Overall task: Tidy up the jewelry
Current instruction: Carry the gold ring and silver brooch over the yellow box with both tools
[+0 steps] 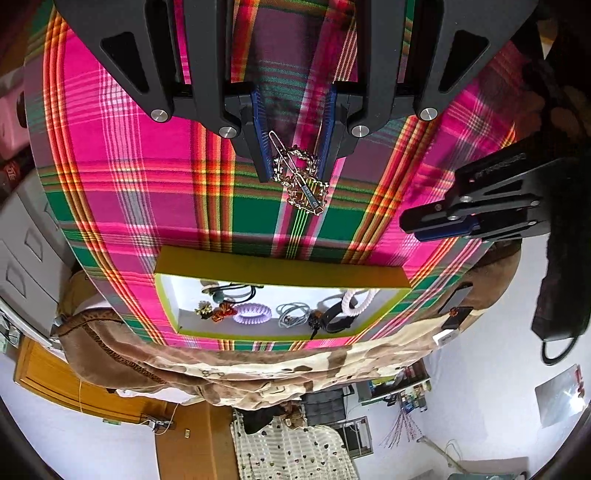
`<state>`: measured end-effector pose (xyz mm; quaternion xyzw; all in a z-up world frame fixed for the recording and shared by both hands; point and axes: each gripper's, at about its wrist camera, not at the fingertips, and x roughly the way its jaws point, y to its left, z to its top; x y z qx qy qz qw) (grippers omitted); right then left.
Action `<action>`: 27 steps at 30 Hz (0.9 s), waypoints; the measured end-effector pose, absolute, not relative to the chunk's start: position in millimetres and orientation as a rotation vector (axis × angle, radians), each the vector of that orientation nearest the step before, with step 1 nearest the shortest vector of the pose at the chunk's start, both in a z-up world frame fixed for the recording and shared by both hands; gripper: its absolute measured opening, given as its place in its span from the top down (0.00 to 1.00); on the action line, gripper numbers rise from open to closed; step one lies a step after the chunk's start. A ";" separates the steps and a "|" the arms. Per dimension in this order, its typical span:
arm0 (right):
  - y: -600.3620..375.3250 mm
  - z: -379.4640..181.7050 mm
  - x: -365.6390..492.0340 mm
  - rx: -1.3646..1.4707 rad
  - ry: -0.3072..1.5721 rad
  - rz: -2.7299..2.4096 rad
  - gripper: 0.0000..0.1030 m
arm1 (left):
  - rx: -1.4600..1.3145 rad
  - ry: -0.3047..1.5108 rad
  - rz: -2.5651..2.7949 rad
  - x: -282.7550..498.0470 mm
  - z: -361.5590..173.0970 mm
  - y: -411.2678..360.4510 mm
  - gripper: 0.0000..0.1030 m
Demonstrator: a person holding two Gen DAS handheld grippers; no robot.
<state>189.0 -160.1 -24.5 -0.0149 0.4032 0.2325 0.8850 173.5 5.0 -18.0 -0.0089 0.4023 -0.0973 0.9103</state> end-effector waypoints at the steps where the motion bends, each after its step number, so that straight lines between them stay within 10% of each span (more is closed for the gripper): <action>1: -160.7 -22.6 189.5 -0.027 0.835 0.483 0.75 | -0.021 0.814 -0.207 172.3 -12.7 4.6 0.79; 27: -172.7 14.1 267.4 -0.013 0.764 0.430 0.75 | -0.002 0.697 -0.247 249.7 29.2 -0.4 0.79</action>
